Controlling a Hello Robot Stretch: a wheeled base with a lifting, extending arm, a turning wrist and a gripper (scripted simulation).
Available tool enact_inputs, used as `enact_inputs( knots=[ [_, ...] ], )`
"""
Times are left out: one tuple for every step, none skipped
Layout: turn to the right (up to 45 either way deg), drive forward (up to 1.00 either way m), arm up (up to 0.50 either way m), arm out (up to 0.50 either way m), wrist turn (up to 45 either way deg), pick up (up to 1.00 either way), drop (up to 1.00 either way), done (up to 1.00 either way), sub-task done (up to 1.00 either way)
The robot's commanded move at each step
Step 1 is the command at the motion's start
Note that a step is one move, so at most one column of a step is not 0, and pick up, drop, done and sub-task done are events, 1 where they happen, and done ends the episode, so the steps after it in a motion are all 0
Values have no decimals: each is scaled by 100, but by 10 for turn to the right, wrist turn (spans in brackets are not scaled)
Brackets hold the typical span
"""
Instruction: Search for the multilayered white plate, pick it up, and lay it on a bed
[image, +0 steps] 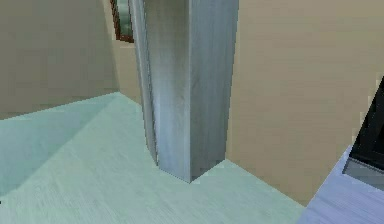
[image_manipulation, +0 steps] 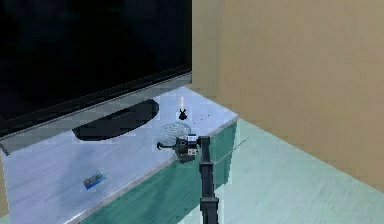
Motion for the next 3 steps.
enact_inputs(
  knots=[
    [0,0,0,0,0,100,0,0,0],
    [0,0,10,0,0,0,0,0,0],
    [0,0,28,0,0,0,0,0,0]
  ],
)
